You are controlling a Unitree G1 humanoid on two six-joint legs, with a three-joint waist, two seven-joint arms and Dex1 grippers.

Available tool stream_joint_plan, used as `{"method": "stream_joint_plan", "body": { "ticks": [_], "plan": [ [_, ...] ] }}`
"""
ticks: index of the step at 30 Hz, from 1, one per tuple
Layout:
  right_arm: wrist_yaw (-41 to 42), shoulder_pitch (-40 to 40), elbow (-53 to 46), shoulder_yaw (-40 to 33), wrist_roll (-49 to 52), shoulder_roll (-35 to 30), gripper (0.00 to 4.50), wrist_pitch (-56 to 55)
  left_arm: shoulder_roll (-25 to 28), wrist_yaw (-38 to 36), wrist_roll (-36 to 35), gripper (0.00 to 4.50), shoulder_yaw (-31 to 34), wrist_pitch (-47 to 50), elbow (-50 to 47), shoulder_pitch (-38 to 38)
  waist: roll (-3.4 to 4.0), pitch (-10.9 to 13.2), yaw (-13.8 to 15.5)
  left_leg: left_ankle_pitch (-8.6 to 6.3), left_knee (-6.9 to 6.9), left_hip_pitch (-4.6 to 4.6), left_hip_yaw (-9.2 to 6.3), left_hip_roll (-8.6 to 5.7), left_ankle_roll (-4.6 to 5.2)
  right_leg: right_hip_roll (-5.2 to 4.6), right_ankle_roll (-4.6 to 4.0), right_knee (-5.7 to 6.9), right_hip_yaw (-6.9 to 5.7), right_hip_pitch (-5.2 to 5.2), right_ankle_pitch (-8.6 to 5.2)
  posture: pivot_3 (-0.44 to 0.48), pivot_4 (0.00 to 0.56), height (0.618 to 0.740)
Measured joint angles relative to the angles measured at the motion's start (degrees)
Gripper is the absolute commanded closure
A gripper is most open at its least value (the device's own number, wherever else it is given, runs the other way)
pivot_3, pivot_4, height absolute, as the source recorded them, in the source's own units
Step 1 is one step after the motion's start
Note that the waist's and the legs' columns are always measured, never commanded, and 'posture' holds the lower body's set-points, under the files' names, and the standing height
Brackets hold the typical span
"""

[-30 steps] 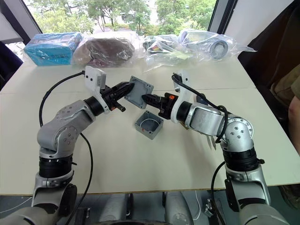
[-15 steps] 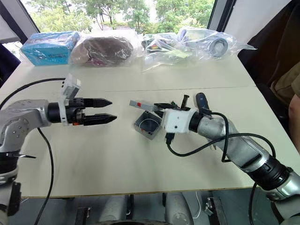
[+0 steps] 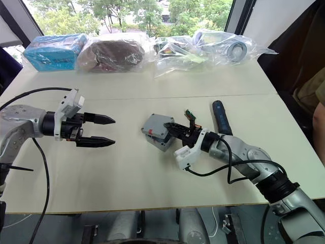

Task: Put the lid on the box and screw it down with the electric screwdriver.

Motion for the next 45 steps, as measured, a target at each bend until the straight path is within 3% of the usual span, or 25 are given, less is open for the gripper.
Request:
{"method": "stream_joint_plan", "body": {
  "ticks": [12, 45],
  "plan": [
    [-2.91, 7.56, -1.94, -2.64, -8.56, 3.85, 4.32, 4.41, -0.01, 0.17, 1.26, 0.02, -0.03, -0.67, 0.12, 1.10, -0.01, -0.01, -0.08, 0.00, 0.06, 0.11, 0.12, 0.00, 0.00, 0.03, -0.02, 0.10, 0.16, 0.02, 0.03, 0.000, 0.150, 0.740],
    [-3.44, 8.56, -2.52, -3.11, -14.02, 7.72, 4.32, 4.90, -0.01, 0.38, 1.31, 0.02, -0.04, -0.67, 0.11, 1.37, -0.02, -0.01, -0.05, 0.00, 0.11, 0.14, 0.12, 0.00, 0.00, 0.04, -0.03, 0.20, 0.16, 0.04, 0.05, 0.000, 0.150, 0.740]
  ]
}}
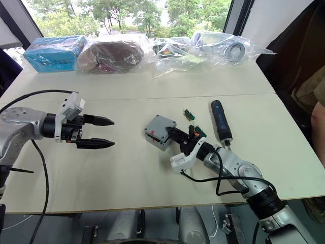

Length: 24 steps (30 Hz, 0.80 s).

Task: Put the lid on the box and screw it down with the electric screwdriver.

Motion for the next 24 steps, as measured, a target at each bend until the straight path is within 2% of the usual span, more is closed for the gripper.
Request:
{"method": "stream_joint_plan", "body": {
  "ticks": [11, 24],
  "plan": [
    [0.09, 0.18, 0.09, 0.09, -0.29, 0.42, 4.32, -0.90, 0.00, 0.04, 0.08, 0.02, -0.14, 0.00, 0.00, 0.00, 0.00, 0.00, -0.01, 0.00, 0.01, 0.01, 0.00, 0.00, 0.00, 0.00, 0.00, 0.02, 0.00, 0.00, 0.00, 0.000, 0.150, 0.740],
    [-3.97, 1.14, 2.79, 0.28, -0.94, 0.34, 4.32, -1.10, -0.86, 1.03, 0.71, 0.02, -1.35, -0.23, 0.00, -0.33, -0.06, -0.04, 0.17, 0.00, 0.09, 0.07, 0.00, -0.01, 0.00, -0.01, 0.00, 0.04, 0.01, 0.12, 0.01, 0.000, 0.150, 0.740]
  ]
}}
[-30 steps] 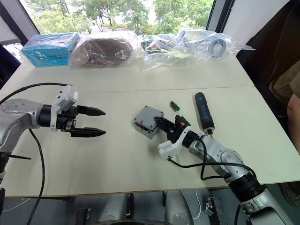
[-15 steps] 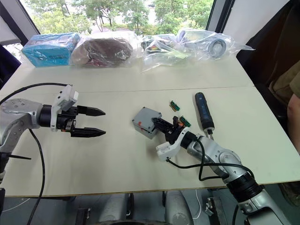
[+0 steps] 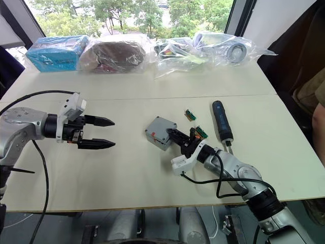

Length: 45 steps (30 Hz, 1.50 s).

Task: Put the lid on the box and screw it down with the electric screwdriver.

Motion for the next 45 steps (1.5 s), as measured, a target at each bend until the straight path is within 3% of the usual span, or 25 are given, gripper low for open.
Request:
{"method": "stream_joint_plan", "body": {
  "ticks": [4, 7, 16, 17, 26, 27, 28, 29, 33, 38, 40, 45],
  "plan": [
    [-1.10, 0.12, 0.77, 0.18, -0.03, -0.02, 4.32, -0.12, -2.80, 1.30, 1.38, 0.02, -0.91, -0.98, 0.70, -2.53, -0.12, -0.07, 0.16, 0.00, 0.01, 0.02, -0.01, -0.01, 0.00, 0.00, 0.00, 0.00, 0.00, 0.03, 0.00, 0.000, 0.150, 0.740],
    [-1.73, 0.13, 1.14, 0.37, -0.10, -0.04, 4.32, -0.16, -5.10, 2.14, 2.11, 0.68, -2.06, -1.69, 1.77, -4.88, -0.12, -0.09, 0.10, 0.00, 0.02, 0.04, -0.01, -0.02, 0.00, 0.00, 0.00, 0.00, 0.01, 0.06, 0.00, 0.000, 0.150, 0.740],
    [-2.47, -0.12, 1.56, 0.96, -0.47, -0.12, 4.32, 0.06, -17.63, 6.34, 5.65, 4.32, -6.95, -5.29, 6.52, -11.13, -0.16, -0.15, 0.00, 0.00, 0.06, 0.10, -0.01, -0.06, 0.00, 0.01, 0.16, 0.01, 0.06, 0.14, 0.10, 0.000, 0.150, 0.740],
    [-2.49, -0.11, 1.56, 0.97, -0.47, -0.16, 4.32, 0.06, -18.72, 6.31, 6.30, 4.46, -7.75, -6.30, 7.65, -11.14, -0.16, -0.15, 0.01, 0.00, 0.06, 0.11, -0.01, -0.06, 0.00, 0.01, 0.16, 0.02, 0.06, 0.14, 0.10, 0.000, 0.150, 0.740],
    [-2.75, 0.06, 1.53, 1.03, -0.44, -0.75, 4.32, 0.05, -26.42, 6.07, 15.72, 4.46, -15.25, -19.01, 20.06, -12.84, -0.17, -0.17, 0.19, 0.00, 0.06, 0.15, -0.01, -0.08, 0.00, 0.00, 0.15, 0.00, 0.07, 0.22, 0.10, 0.000, 0.150, 0.740],
    [-2.76, 0.05, 1.55, 1.03, -0.44, -0.89, 3.82, 0.04, -26.84, 6.05, 16.45, 4.49, -15.42, -20.29, 21.04, -13.29, -0.14, -0.19, 0.26, 0.00, 0.06, 0.18, -0.01, -0.08, 0.00, 0.00, 0.16, 0.00, 0.07, 0.25, 0.09, 0.000, 0.150, 0.740],
    [-2.76, 0.06, 1.56, 1.05, -0.44, -0.96, 3.82, 0.01, -27.24, 6.05, 17.10, 4.49, -15.45, -21.31, 21.71, -13.52, -0.13, -0.21, 0.28, 0.00, 0.06, 0.22, -0.01, -0.09, 0.00, -0.01, 0.15, -0.01, 0.07, 0.31, 0.09, 0.000, 0.150, 0.740],
    [-2.57, 0.08, 1.68, 1.26, -0.54, -1.21, 3.26, -0.08, -27.66, 5.99, 17.61, 4.50, -15.54, -22.36, 22.53, -13.62, -0.13, -0.22, 0.28, 0.00, 0.06, 0.31, -0.01, -0.09, 0.00, -0.01, 0.15, -0.04, 0.07, 0.42, 0.09, 0.000, 0.150, 0.740],
    [-2.67, 0.01, 1.57, 0.93, 0.00, -2.27, 1.84, -1.00, -28.27, 5.12, 19.35, 4.50, -16.07, -24.38, 24.41, -13.89, -0.21, -0.32, 0.16, -0.03, -0.02, 1.13, -0.01, -0.08, 0.05, -0.01, 0.02, -0.27, 0.06, 1.30, -0.06, 0.000, 0.150, 0.740],
    [-3.16, -0.73, 1.50, 0.09, 1.03, -4.24, 0.28, -3.96, -28.18, 3.56, 20.61, 4.50, -16.86, -24.93, 24.66, -13.87, -0.36, -0.79, 0.06, -0.03, -0.01, 1.15, -0.03, -0.10, 0.05, 0.00, 0.02, -0.25, 0.09, 1.36, -0.06, 0.000, 0.150, 0.740],
    [-3.60, -1.04, 1.85, -0.18, 1.81, -5.17, 0.05, -5.51, -28.08, 3.48, 21.13, 4.50, -17.15, -24.85, 24.62, -13.87, -0.41, -1.01, 0.04, -0.03, -0.01, 1.15, -0.04, -0.10, 0.05, 0.01, 0.02, -0.25, 0.09, 1.36, -0.06, 0.000, 0.150, 0.740],
    [-4.19, -2.46, 4.01, -0.27, 2.97, -6.60, 0.05, -9.27, -28.00, 3.35, 23.02, 4.50, -18.08, -25.92, 24.63, -13.99, -0.40, -1.35, 0.19, -0.03, -0.02, 1.17, -0.05, -0.10, 0.05, 0.00, 0.02, -0.28, 0.09, 1.40, -0.07, 0.000, 0.150, 0.740]
  ]
}}
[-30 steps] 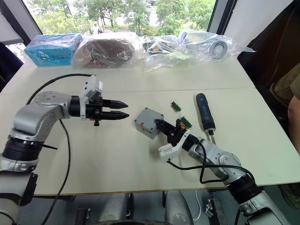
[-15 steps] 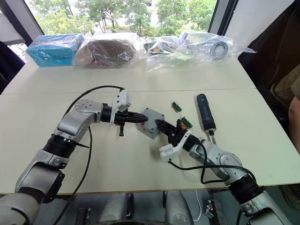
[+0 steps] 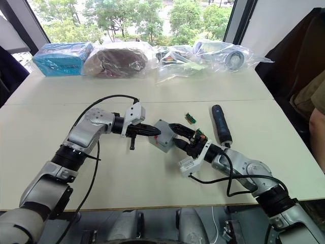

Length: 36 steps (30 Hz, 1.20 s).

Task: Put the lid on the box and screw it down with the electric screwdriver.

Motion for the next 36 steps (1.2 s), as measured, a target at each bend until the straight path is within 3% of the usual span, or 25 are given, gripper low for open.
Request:
{"method": "stream_joint_plan", "body": {
  "ticks": [20, 26, 27, 29, 36],
  "plan": [
    [0.07, 1.37, 6.75, 0.02, 1.71, -4.20, 0.05, -8.86, -0.44, 0.30, 1.15, 4.50, -0.07, -0.09, 2.07, -0.09, 0.32, -0.42, -0.25, -0.01, -0.11, 0.50, -0.23, -0.20, 0.02, 0.02, 0.26, -0.61, 0.15, 0.86, -0.17, 0.000, 0.150, 0.740],
    [10.63, 3.57, 6.25, -0.47, 16.47, -4.11, 0.05, -6.99, -0.70, -0.61, -1.46, 4.50, 2.14, 4.07, 0.40, 1.22, 0.29, -0.34, -0.32, -0.01, -0.19, 0.49, -0.22, -0.19, 0.02, 0.02, 0.27, -0.62, 0.19, 0.83, -0.17, 0.000, 0.150, 0.740],
    [14.55, 4.11, 5.63, -0.48, 21.05, -4.11, 0.48, -5.11, -0.58, -0.69, -2.14, 4.50, 2.82, 5.50, -0.09, 1.37, 0.26, -0.28, -0.32, -0.01, -0.19, 0.43, -0.24, -0.19, 0.03, 0.04, 0.27, -0.62, 0.19, 0.77, -0.17, 0.000, 0.150, 0.740],
    [21.29, 4.92, 3.90, -0.52, 28.82, -4.11, 0.94, -1.21, -0.50, -0.59, -3.39, 4.50, 3.59, 7.66, -0.51, 1.38, 0.29, -0.21, -0.38, -0.02, -0.19, 0.35, -0.25, -0.18, 0.03, 0.06, 0.27, -0.62, 0.19, 0.71, -0.16, 0.000, 0.150, 0.740],
    [35.82, 6.60, -3.32, -2.38, 44.17, -0.43, 3.45, 19.49, 2.36, 2.35, -3.74, 4.50, 7.71, 9.30, 0.85, 1.50, 0.42, -0.06, -0.22, -0.02, -0.21, -0.26, -0.35, -0.10, 0.03, 0.23, 0.07, -0.57, 0.18, 0.06, 0.00, 0.000, 0.150, 0.740]
  ]
}}
